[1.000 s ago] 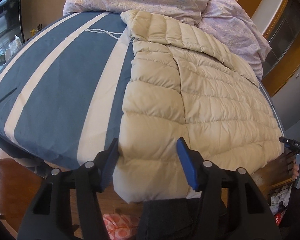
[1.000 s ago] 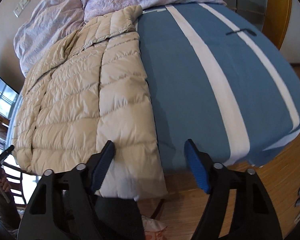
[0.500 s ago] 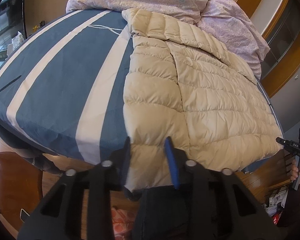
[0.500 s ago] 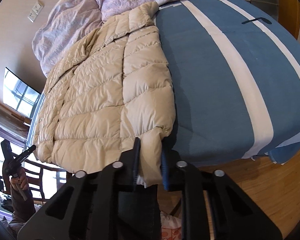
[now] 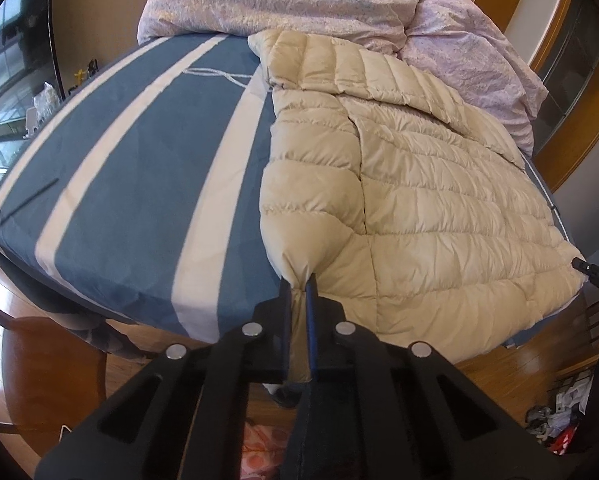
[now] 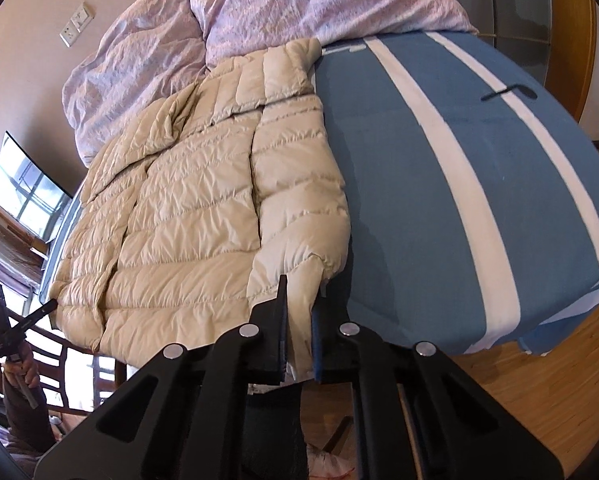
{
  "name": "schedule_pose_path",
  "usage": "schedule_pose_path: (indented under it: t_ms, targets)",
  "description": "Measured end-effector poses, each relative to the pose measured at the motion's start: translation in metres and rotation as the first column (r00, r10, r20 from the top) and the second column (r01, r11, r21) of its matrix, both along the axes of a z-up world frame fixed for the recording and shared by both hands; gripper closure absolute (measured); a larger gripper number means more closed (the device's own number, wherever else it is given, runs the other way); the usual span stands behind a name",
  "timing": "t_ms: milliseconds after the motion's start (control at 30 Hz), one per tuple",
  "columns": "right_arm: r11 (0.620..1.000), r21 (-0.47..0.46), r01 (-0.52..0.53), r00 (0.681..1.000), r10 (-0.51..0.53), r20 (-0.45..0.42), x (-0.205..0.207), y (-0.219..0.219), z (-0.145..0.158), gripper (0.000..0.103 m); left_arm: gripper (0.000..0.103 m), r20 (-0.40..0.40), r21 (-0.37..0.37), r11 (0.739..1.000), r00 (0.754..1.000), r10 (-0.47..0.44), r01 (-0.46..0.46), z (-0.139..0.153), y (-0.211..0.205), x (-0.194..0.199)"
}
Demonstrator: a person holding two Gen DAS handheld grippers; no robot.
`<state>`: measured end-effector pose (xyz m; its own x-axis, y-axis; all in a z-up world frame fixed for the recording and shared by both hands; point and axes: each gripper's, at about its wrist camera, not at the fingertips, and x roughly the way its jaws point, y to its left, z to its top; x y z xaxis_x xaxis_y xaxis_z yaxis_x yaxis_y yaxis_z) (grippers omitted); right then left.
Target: Fold large clothes
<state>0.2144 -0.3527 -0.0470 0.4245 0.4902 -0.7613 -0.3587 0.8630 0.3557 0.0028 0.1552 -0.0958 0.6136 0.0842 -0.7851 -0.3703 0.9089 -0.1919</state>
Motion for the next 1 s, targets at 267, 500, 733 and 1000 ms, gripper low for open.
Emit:
schedule_pose_path:
  t_ms: [267,500,733,1000]
  targets:
    - [1.0,0.008,0.013,0.997,-0.014,0.074,0.018,0.01,0.028,0.094,0.097,0.062,0.048,0.998,0.998,0.029,-0.032,0.032,0.009,0.009]
    - [0.998,-0.002,0.056,0.986,-0.055,0.158,0.055,0.034,0.059,0.094,0.103,0.144,0.13,0.984,0.984,0.101,-0.12,0.078,0.031,0.037]
    - [0.998,-0.009,0.067,0.986,-0.065,0.152,0.106,0.075,0.062,0.094,0.103,0.122,0.058,0.989,0.984,0.132,-0.14,0.091,0.067,0.087]
    - [0.998,-0.032,0.052,0.991,-0.048,0.125,0.125,0.089,0.049,0.094,0.089,-0.007,0.002,0.999,0.999,0.051,-0.051,0.047,0.065,0.083]
